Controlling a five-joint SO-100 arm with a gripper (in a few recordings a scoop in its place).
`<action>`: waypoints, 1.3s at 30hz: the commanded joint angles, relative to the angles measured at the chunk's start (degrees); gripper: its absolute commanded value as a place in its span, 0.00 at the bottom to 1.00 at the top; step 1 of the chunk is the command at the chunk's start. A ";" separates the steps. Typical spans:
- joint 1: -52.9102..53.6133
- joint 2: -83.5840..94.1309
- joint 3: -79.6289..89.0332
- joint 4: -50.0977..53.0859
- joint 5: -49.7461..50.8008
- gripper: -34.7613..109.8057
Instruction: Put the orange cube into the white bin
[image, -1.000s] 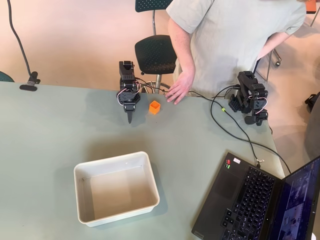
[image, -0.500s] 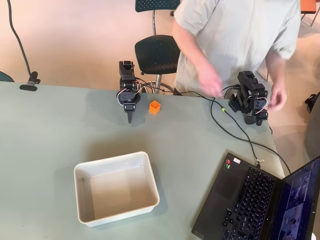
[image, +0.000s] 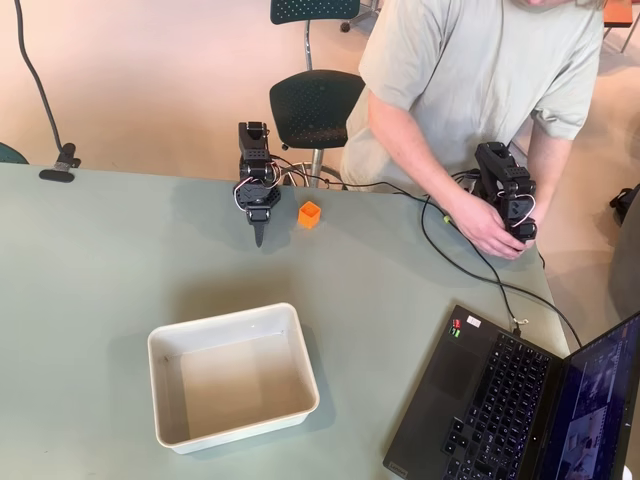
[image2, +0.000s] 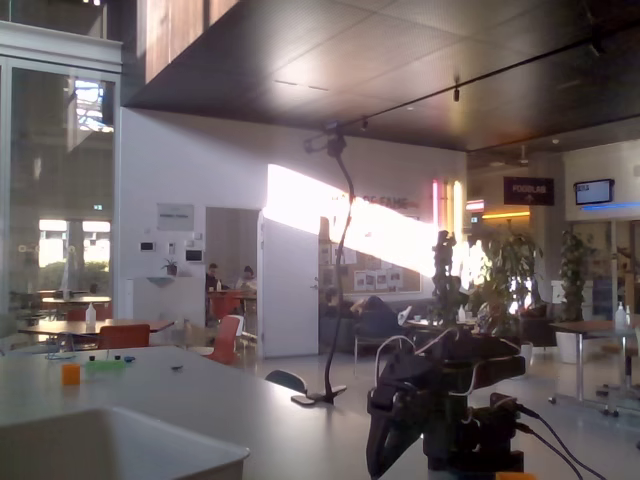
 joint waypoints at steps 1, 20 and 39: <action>0.00 0.09 -1.23 0.18 0.18 0.22; -2.99 -26.98 -29.79 13.01 0.44 0.22; -45.18 -54.58 -47.29 17.84 4.75 0.22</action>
